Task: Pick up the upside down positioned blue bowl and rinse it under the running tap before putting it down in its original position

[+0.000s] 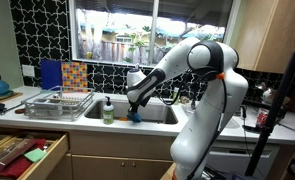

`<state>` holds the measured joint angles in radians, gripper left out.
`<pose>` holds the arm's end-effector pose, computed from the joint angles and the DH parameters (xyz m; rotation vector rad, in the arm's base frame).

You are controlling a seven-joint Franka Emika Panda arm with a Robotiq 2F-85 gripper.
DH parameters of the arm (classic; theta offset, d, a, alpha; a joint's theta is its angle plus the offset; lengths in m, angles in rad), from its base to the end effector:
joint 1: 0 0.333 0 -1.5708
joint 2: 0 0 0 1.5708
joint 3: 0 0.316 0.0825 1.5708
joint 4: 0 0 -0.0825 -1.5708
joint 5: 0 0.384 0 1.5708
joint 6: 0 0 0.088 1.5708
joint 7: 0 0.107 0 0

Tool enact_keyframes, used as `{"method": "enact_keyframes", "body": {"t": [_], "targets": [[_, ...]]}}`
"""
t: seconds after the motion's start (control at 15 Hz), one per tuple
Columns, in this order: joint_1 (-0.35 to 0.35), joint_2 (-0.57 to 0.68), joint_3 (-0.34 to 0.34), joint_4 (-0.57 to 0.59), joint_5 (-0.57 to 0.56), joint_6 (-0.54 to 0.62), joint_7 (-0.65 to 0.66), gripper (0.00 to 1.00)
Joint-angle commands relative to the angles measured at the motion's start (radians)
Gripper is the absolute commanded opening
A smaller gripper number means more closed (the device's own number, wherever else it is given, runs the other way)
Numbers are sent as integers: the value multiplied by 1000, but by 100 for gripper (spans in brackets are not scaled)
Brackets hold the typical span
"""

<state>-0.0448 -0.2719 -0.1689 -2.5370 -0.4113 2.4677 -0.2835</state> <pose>0.4403 -0.0945 0.3883 2.8028 0.5221 0.1967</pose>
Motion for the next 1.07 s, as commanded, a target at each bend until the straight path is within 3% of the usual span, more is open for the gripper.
{"method": "enact_keyframes", "body": {"t": [0.0,0.2,0.4,0.67,1.0], "targets": [[-3,-42,-17,-24,98,1,-152,29],[6,-57,-32,-27,133,22,-257,29],[-7,-71,-5,-23,102,-14,-253,29],[-10,-101,68,-23,32,-95,-182,29],[-24,-136,217,-33,-182,-198,76,29]]}}
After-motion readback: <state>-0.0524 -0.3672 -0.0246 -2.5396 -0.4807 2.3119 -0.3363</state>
